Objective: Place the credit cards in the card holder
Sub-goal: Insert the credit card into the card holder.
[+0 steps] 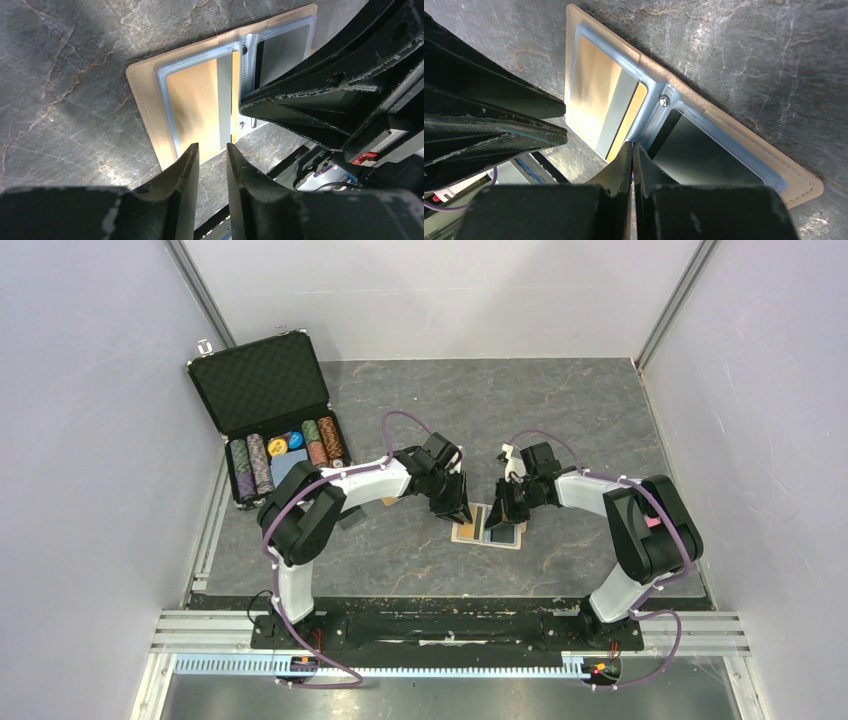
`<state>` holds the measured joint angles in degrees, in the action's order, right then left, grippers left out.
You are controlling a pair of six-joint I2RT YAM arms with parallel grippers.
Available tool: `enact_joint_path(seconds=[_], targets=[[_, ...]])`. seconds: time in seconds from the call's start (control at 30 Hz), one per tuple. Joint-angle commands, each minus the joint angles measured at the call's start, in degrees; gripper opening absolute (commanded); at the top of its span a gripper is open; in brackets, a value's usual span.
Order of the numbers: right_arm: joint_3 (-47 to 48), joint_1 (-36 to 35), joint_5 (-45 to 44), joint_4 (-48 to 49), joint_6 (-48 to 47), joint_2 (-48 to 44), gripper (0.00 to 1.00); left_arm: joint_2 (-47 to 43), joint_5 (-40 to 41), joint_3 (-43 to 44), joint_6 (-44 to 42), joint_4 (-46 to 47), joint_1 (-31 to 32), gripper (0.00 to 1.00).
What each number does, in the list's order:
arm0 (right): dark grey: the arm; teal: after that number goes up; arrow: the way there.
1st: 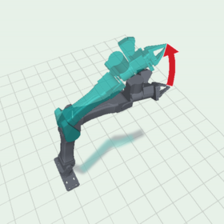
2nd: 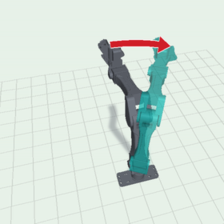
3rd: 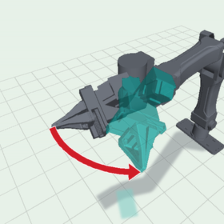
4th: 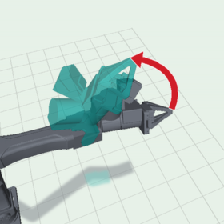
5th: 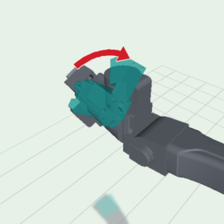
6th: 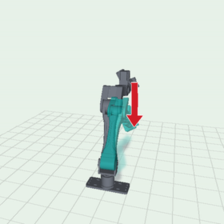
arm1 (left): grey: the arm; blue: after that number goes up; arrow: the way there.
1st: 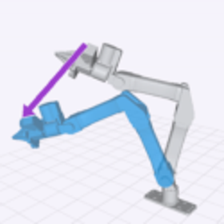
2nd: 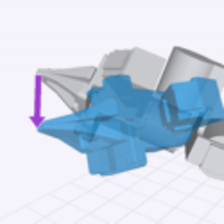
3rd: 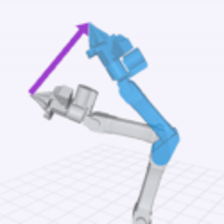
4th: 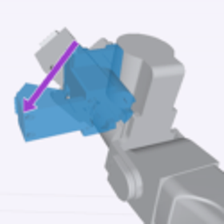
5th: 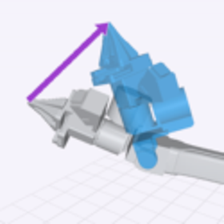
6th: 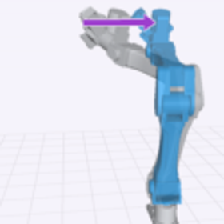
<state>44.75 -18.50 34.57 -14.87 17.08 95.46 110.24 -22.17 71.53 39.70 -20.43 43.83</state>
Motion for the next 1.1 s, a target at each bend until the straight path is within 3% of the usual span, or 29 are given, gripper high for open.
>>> enact_joint_path(seconds=[0.0,0.1,0.27,0.53,0.73,1.07], targets=[[-0.63,-0.29,-0.29,1.27,-0.1,0.74,0.0,0.35,2.04,2.22,-1.84,-1.33,0.02,0.36],[-0.63,-0.31,-0.29,1.33,-0.05,0.85,0.0,0.48,5.64,2.94,-2.93,-4.51,-0.02,0.42],[-0.64,-0.44,-0.11,1.32,-0.11,1.16,0.0,3.33,4.24,4.35,-3.66,-5.33,0.32,0.42],[-0.65,-0.66,-0.11,1.34,-0.08,1.31,0.0,5.08,0.44,6.09,-4.42,-4.03,1.48,0.32],[-0.68,-0.8,-0.11,1.26,-0.14,1.4,0.0,2.69,2.88,8.07,-5.09,-6.67,2.04,0.29],[-0.1,-0.91,-0.03,1.16,-0.06,1.22,0.0,4.15,7.82,15.05,-10.2,-15.72,4.52,0.49]])
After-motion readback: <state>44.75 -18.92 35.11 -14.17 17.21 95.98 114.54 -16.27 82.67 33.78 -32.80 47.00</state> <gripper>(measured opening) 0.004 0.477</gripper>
